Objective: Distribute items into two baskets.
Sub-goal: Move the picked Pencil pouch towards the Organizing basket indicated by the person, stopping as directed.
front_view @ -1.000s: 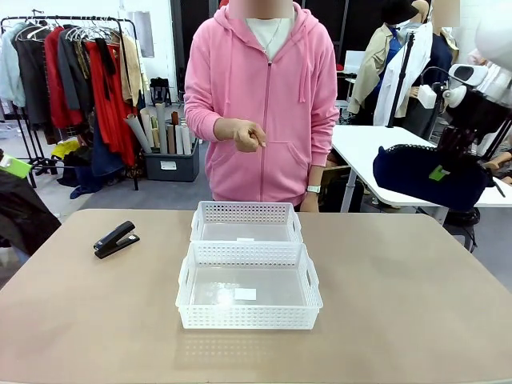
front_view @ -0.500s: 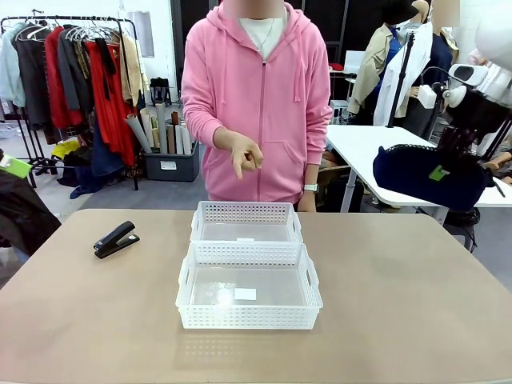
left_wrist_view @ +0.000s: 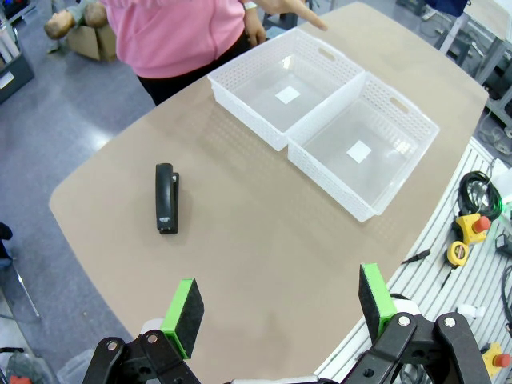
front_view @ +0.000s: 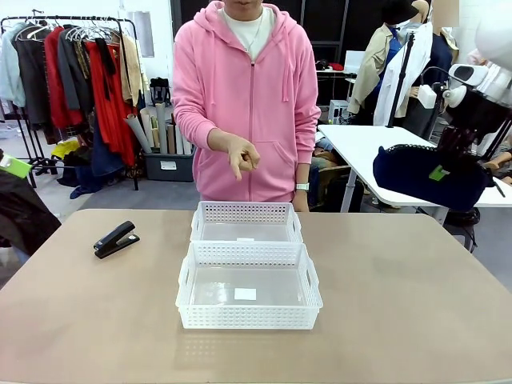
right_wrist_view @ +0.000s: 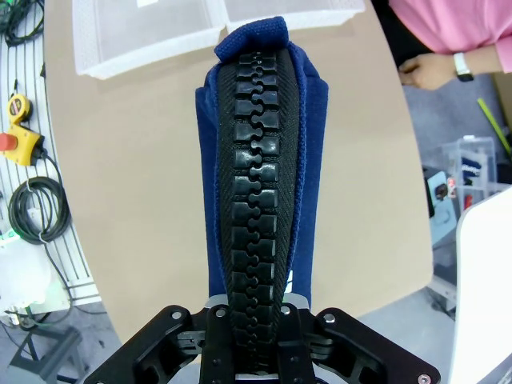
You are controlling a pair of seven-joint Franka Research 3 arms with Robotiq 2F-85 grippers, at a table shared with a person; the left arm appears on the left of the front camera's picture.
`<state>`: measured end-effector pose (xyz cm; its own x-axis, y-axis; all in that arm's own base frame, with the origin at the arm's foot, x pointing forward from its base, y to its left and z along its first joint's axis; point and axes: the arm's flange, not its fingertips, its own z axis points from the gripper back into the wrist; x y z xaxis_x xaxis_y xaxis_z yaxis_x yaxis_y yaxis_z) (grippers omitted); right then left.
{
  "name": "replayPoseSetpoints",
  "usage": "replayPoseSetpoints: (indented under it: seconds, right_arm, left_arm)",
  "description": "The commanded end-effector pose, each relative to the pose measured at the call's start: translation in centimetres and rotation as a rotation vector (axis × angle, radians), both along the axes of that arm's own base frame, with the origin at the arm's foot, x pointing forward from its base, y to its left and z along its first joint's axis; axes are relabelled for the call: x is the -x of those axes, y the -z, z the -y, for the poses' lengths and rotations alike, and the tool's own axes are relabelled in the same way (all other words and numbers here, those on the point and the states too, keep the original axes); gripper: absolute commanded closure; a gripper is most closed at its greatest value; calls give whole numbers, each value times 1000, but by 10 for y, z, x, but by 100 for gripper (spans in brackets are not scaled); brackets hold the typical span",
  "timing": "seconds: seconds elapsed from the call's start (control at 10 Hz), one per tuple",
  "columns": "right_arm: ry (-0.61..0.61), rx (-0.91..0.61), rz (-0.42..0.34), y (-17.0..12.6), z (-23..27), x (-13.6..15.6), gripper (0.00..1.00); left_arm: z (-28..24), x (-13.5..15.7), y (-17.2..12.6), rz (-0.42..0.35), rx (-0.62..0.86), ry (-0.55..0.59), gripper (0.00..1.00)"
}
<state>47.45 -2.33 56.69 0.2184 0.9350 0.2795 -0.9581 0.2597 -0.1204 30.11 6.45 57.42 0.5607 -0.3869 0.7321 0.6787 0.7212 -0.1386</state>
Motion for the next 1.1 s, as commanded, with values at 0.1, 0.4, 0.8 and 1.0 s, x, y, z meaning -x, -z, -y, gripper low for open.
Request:
replayPoseSetpoints:
  seconds: [0.1,0.4,0.8,1.0]
  right_arm:
    - [24,3,7,-3,-3,0,100]
    - [0,0,0,0,0,0,100]
    - [-61,60,11,-4,-22,45,100]
    - [-81,87,20,0,-34,65,100]
  left_arm:
    - [1,-1,0,7,13,8,0]
    - [1,-1,0,7,13,8,0]
    - [1,-1,0,7,13,8,0]
    - [1,-1,0,7,13,8,0]
